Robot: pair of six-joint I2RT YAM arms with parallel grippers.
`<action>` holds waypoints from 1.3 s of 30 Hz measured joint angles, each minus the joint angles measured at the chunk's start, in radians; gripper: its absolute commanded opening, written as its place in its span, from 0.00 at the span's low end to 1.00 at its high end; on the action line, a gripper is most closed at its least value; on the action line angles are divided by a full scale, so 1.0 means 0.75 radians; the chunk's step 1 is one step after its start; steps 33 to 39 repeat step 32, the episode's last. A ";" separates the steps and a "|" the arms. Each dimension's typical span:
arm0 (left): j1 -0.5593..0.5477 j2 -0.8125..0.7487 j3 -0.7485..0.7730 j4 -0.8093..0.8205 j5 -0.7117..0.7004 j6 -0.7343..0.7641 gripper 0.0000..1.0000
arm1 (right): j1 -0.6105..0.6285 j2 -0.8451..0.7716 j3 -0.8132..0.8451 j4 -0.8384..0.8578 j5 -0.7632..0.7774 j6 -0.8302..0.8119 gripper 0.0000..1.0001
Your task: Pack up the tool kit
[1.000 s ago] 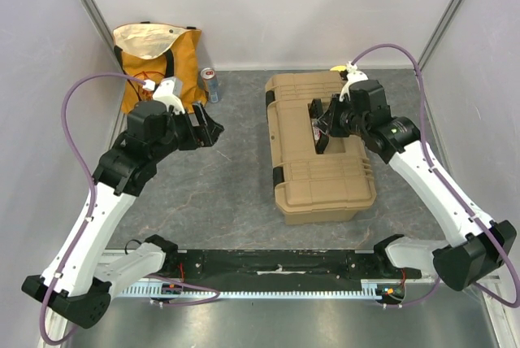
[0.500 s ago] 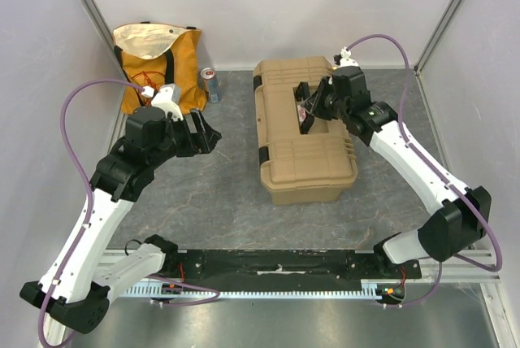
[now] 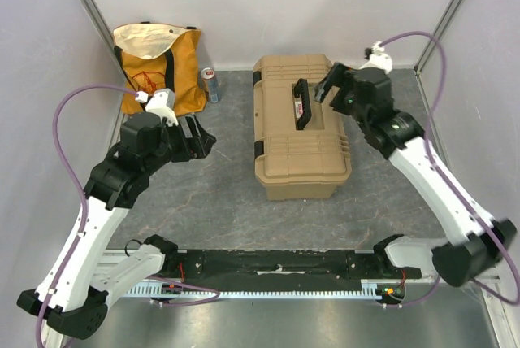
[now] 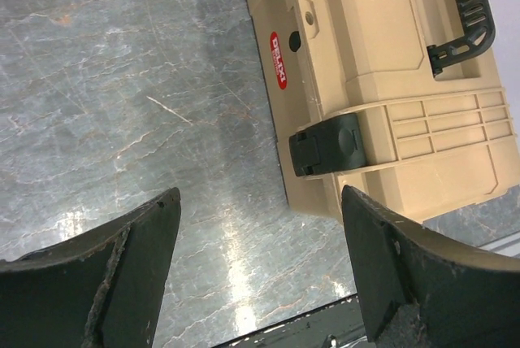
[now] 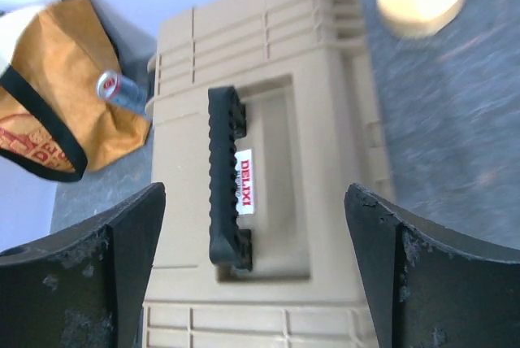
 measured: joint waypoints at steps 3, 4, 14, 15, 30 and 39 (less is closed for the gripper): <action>0.000 -0.041 0.000 -0.038 -0.033 0.008 0.86 | -0.001 -0.175 0.027 -0.062 0.102 -0.086 0.98; 0.000 -0.059 0.000 -0.051 -0.045 0.010 0.86 | -0.001 -0.231 0.046 -0.087 0.136 -0.110 0.98; 0.000 -0.153 0.229 -0.225 -0.153 0.066 0.86 | -0.002 -0.665 0.223 -0.411 0.384 -0.252 0.98; 0.000 -0.159 0.271 -0.239 -0.161 0.075 0.86 | -0.001 -0.690 0.268 -0.467 0.396 -0.257 0.98; 0.000 -0.228 0.578 -0.375 -0.263 0.160 0.89 | -0.002 -0.864 0.553 -0.714 0.504 -0.301 0.98; 0.000 -0.228 0.587 -0.385 -0.264 0.163 0.90 | -0.002 -0.864 0.551 -0.717 0.504 -0.303 0.98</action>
